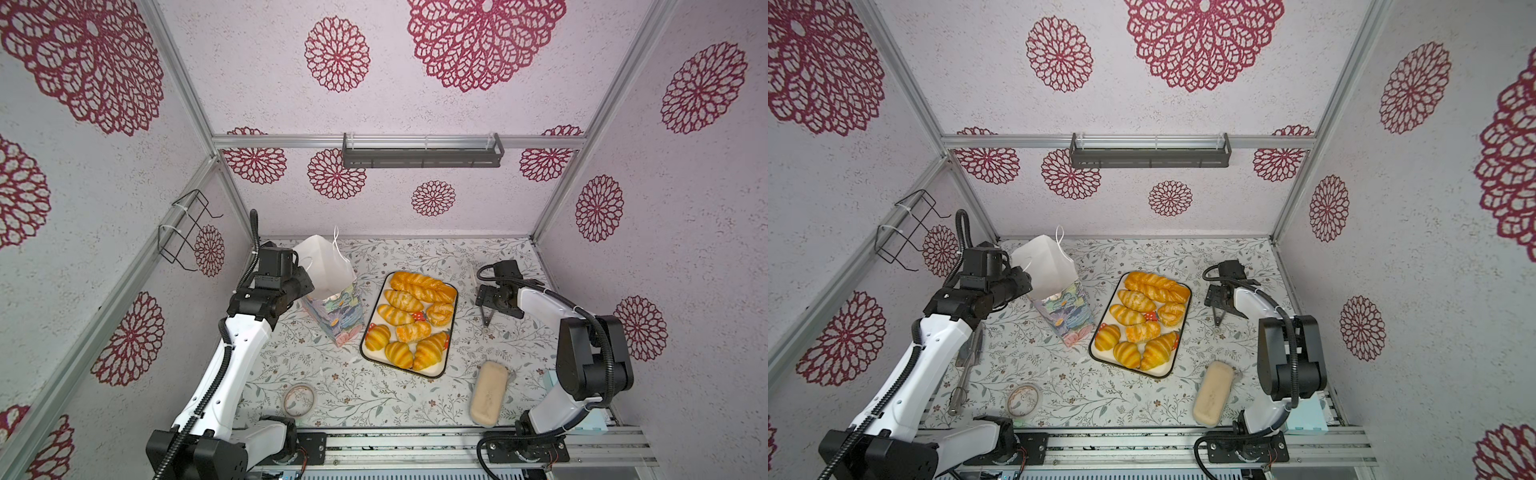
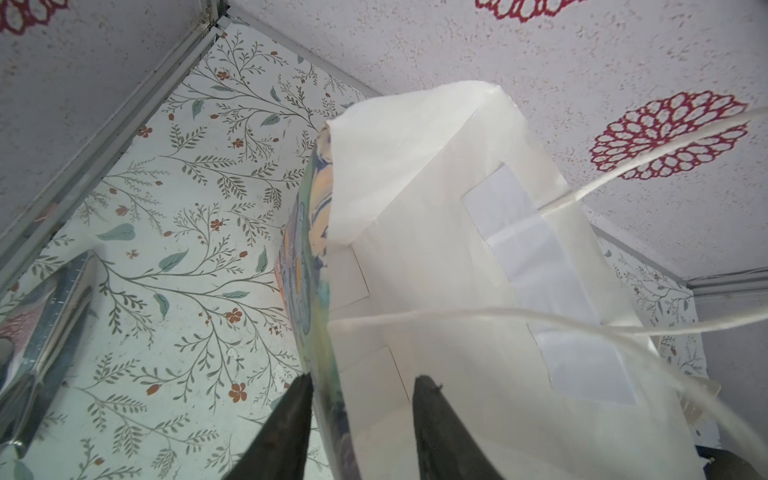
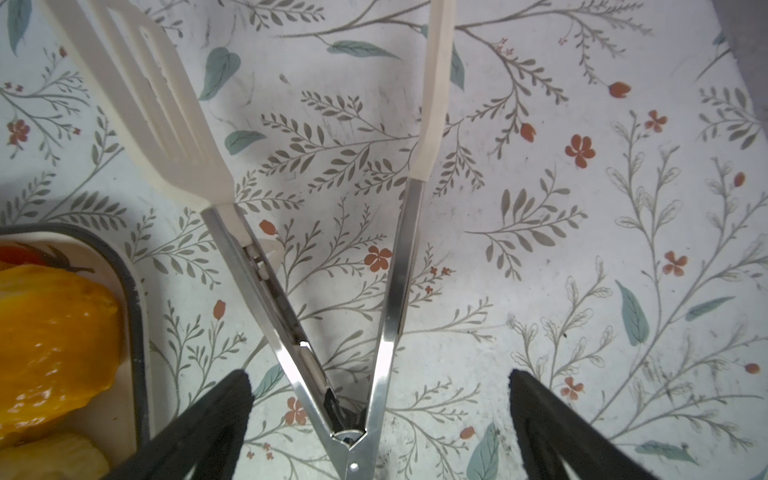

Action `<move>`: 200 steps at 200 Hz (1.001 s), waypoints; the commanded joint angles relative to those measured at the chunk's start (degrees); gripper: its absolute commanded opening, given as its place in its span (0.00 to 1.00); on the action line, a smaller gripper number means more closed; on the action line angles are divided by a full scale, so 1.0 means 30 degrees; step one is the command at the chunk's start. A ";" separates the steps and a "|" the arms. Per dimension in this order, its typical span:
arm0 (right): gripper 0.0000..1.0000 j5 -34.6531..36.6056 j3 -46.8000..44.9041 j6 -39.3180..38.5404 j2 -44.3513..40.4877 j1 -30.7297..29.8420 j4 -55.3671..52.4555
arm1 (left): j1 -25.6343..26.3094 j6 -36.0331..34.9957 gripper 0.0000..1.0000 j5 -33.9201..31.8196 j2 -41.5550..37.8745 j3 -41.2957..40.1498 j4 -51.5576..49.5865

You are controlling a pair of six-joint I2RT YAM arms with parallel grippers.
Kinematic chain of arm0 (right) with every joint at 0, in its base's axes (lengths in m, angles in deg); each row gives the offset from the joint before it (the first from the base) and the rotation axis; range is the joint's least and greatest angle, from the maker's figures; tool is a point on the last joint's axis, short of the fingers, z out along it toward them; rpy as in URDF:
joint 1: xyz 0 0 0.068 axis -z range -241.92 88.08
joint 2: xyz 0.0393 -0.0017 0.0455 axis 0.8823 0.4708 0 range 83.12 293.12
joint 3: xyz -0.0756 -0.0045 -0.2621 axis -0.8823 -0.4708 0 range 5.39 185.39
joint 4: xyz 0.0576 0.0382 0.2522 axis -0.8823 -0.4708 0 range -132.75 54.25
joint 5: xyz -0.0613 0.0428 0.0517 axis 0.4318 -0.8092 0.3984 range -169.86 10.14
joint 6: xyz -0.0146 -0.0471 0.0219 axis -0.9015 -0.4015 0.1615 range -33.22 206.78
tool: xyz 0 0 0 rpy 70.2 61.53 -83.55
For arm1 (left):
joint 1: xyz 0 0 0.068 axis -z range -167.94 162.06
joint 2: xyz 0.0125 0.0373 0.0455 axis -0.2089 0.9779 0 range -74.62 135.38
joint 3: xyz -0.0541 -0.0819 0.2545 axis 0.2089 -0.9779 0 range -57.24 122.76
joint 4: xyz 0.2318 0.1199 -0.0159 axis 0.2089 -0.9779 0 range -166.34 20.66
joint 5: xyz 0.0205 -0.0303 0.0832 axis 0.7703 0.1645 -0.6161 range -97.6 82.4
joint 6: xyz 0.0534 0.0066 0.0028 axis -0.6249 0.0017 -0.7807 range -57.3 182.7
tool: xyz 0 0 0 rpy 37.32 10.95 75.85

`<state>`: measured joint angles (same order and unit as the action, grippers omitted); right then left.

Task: Pack bread into a paper bag
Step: Pick up the paper bag from the top-left of the table.

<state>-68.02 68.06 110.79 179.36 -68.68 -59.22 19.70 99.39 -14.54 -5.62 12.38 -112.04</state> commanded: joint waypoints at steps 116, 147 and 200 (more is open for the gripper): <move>0.99 -0.0352 0.2167 -0.0563 0.2679 -0.0030 0.0000 | 0.0054 0.1903 0.37 0.1127 -0.0377 -0.0906 0.3427; 0.99 -0.0408 0.1911 -0.0590 0.2538 -0.0030 0.0142 | 0.0061 0.1611 0.60 0.0052 -0.0722 -0.0157 0.2543; 0.99 -0.0400 0.1261 -0.0621 0.1875 -0.0030 0.0269 | 0.0032 0.0356 0.81 -0.0979 -0.1345 0.1084 0.1373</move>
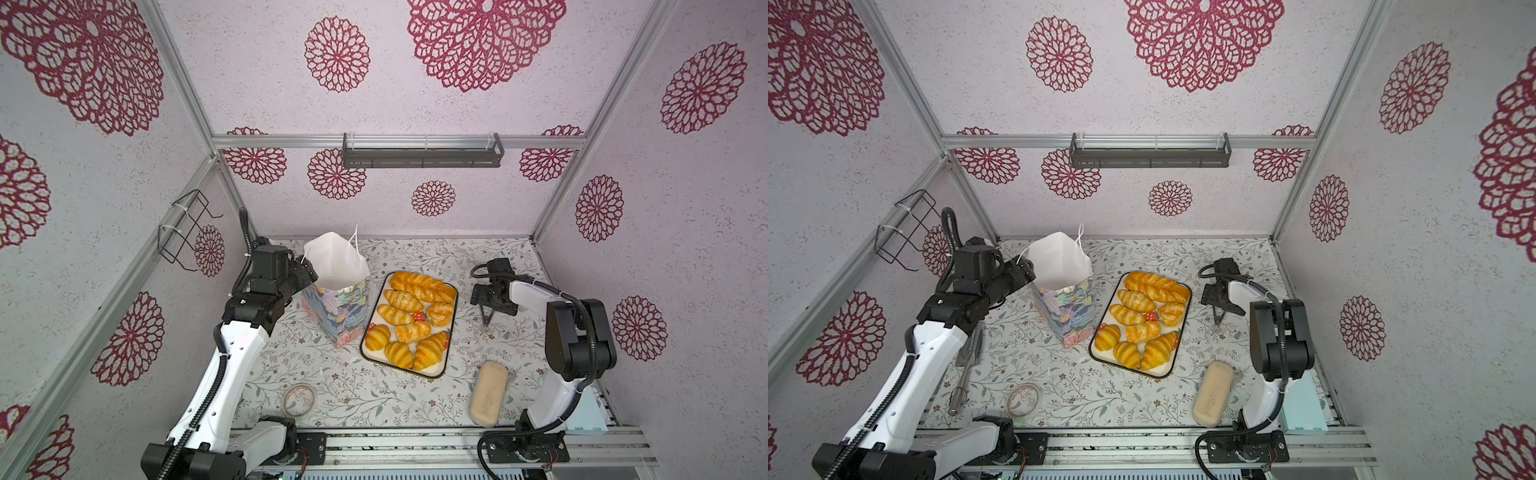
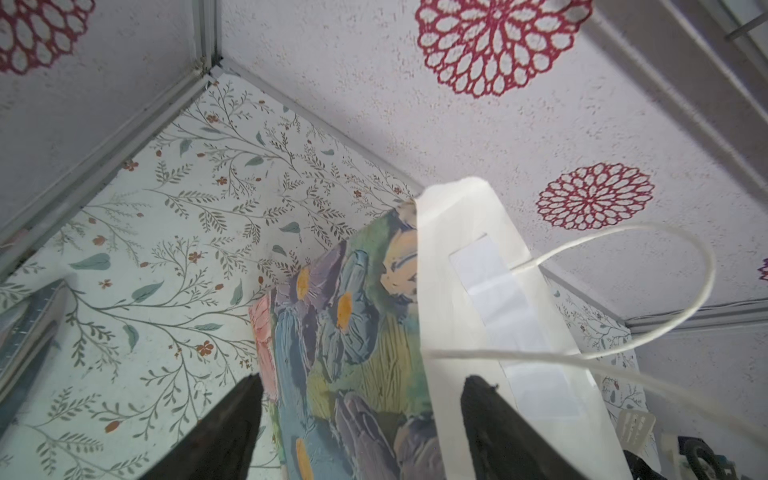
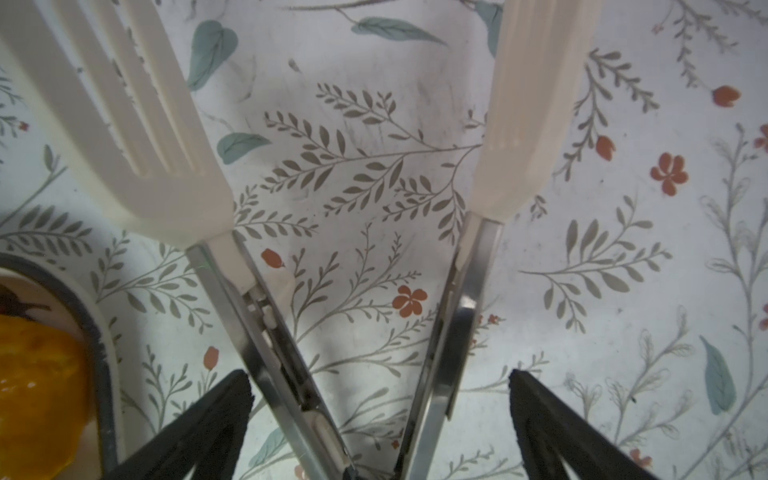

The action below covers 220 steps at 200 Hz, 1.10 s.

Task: Pack bread into a paper bag
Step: Pick up the paper bag from the top-left of the table.

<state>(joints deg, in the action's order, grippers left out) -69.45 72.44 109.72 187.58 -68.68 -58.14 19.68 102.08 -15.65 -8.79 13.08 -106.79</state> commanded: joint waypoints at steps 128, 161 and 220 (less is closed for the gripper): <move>0.99 0.0096 -0.0355 -0.0207 -0.1403 -0.0029 -0.0117 | -0.1514 -0.0400 0.29 0.2510 0.0355 0.0019 0.1409; 0.99 0.0012 -0.0445 -0.0062 -0.1692 -0.0030 -0.0096 | -0.1314 0.0080 0.20 0.4219 0.2105 0.1858 0.1691; 0.99 -0.1010 -0.1107 0.0448 -0.4504 -0.0027 -0.0379 | -0.1053 0.2258 0.20 0.6116 0.4246 0.3107 0.3566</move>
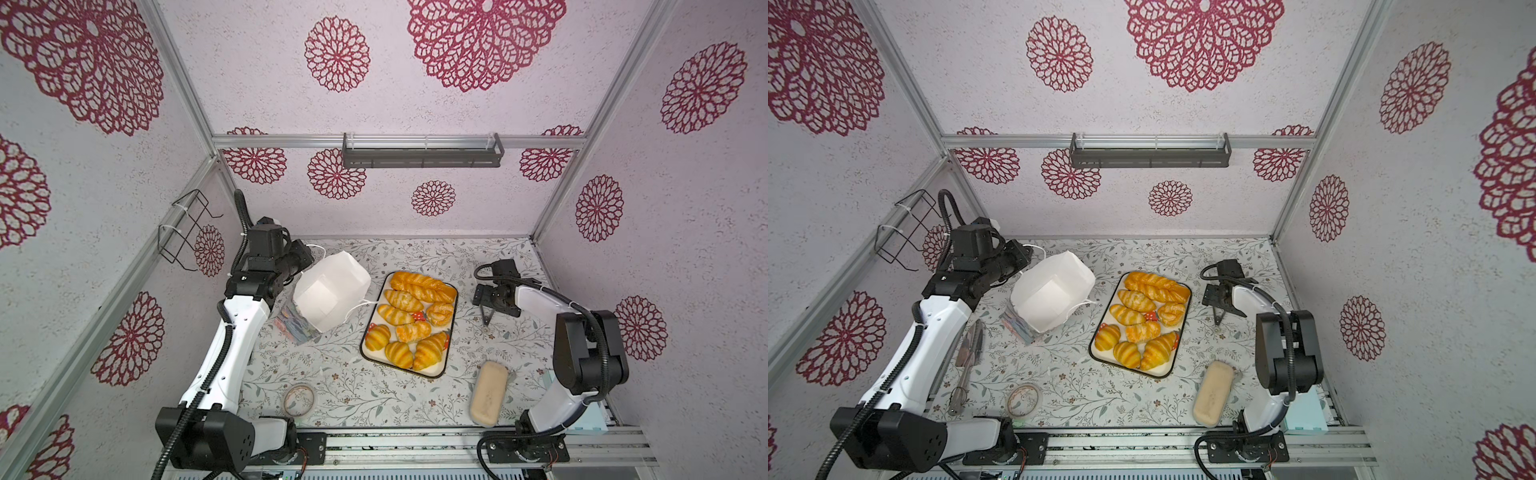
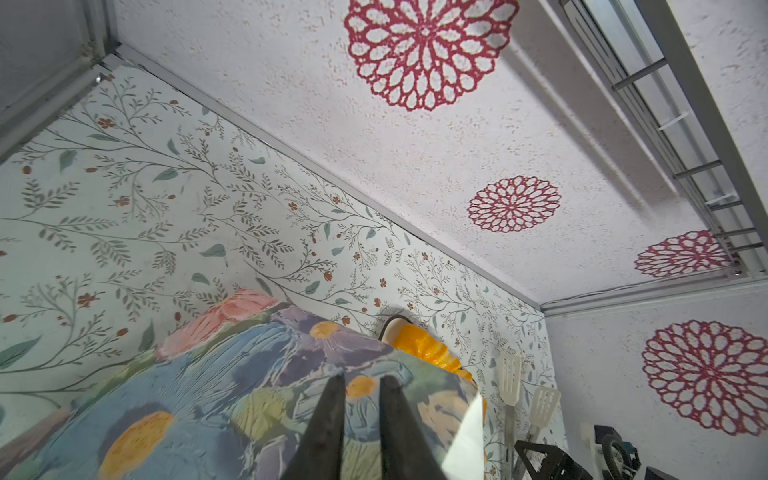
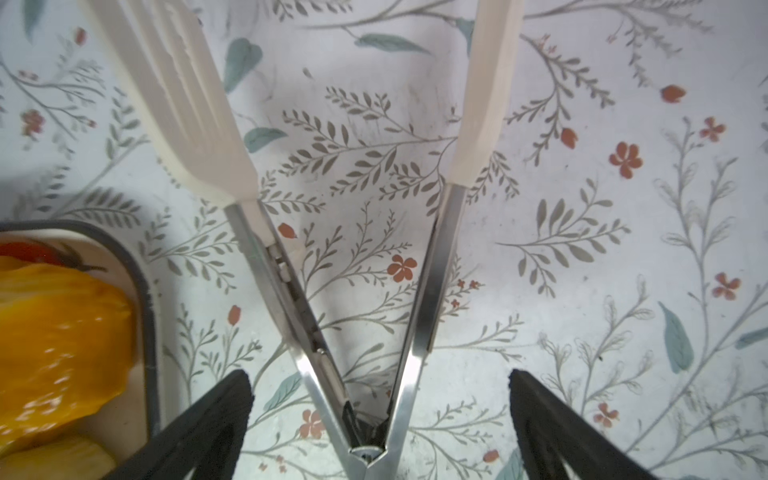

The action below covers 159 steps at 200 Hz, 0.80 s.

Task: Pack bread into a paper bag
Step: Pick up the paper bag from the top-left of the table, then place the paper bag at the middle-left of the table.

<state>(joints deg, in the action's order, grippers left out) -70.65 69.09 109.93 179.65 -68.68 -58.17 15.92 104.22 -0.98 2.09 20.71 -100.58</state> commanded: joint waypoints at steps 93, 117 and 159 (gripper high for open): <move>0.99 -0.3188 0.0102 0.0638 -0.5227 -0.0539 -0.1269 | 0.1148 0.6007 0.17 0.1602 0.3080 0.0805 0.6963; 0.99 -0.3203 0.0441 0.0514 -0.5286 -0.0725 -0.1566 | 0.1116 0.6905 0.17 0.0598 0.2614 -0.0183 0.8202; 0.99 -0.4362 0.1208 0.0710 -0.4816 -0.1870 -0.1542 | 0.0775 0.8066 0.18 -0.0456 0.1714 -0.2036 0.9420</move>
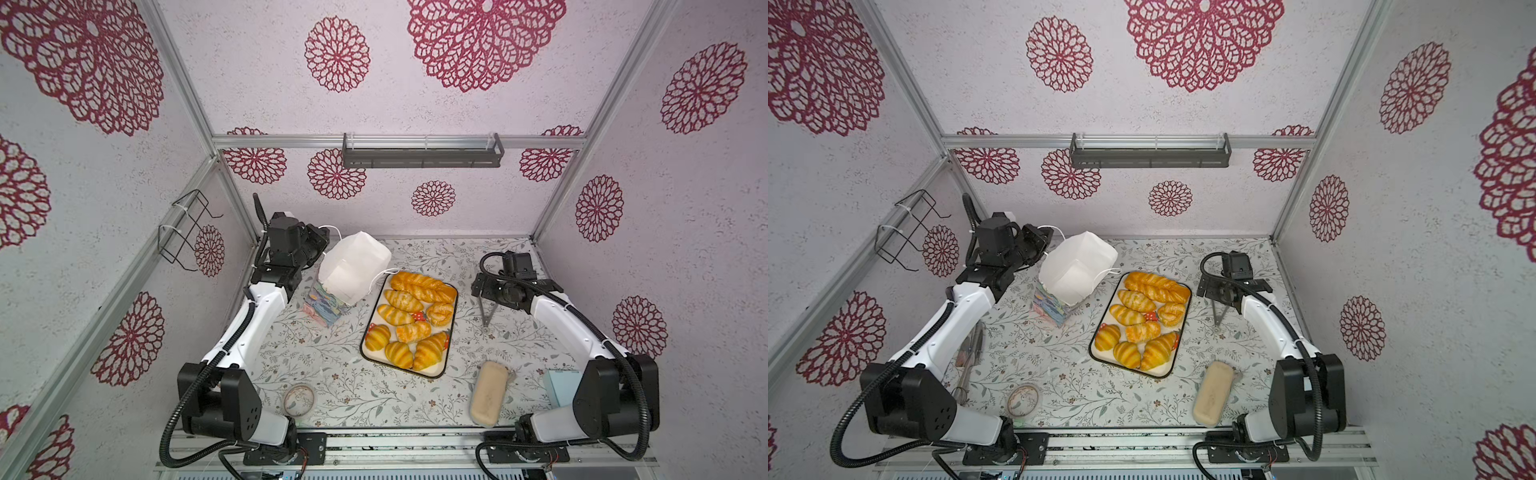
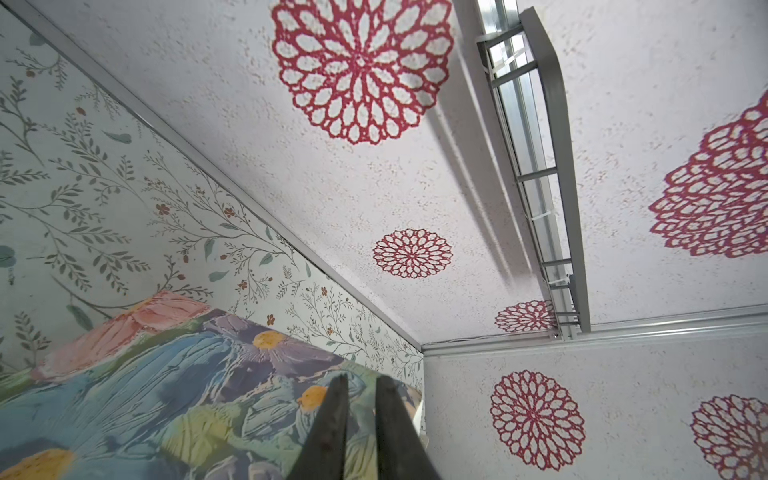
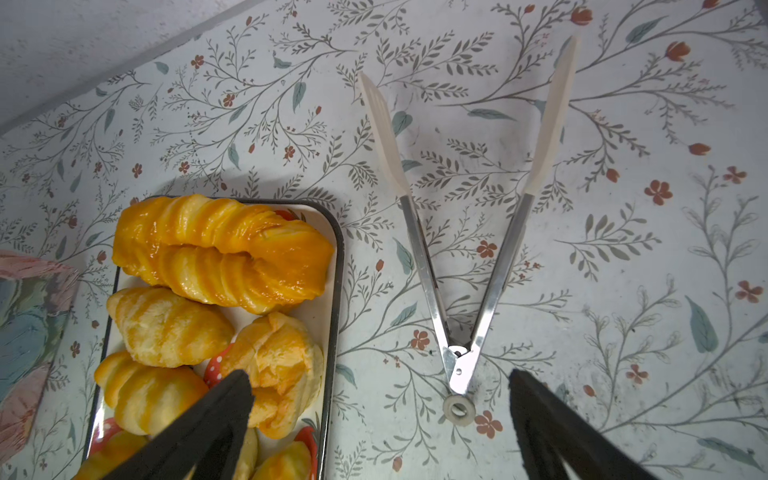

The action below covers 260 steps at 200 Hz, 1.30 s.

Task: Pack bread into a paper bag
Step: Place the paper bag at the middle-left of the table.

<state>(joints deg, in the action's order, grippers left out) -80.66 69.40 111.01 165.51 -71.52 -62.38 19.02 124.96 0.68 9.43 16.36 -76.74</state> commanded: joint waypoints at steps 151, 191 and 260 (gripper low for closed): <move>0.99 -0.4980 0.9242 0.2168 0.7658 -0.7880 0.1257 | -0.3882 0.0109 0.66 0.1443 -0.1826 -0.2766 0.0139; 0.99 -0.5446 1.3197 0.2132 1.0342 -0.8913 0.0398 | -0.4312 -0.1158 0.74 0.1487 -0.2558 -0.2593 -0.1664; 0.99 -0.5769 1.7642 0.1785 1.2842 -1.0079 -0.1144 | -0.4635 -0.3763 0.90 -0.0490 -0.3843 -0.1971 -0.6216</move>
<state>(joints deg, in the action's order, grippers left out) -96.79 118.20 116.40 203.47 -100.75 -63.35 5.86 117.68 2.77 -1.12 8.62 -88.85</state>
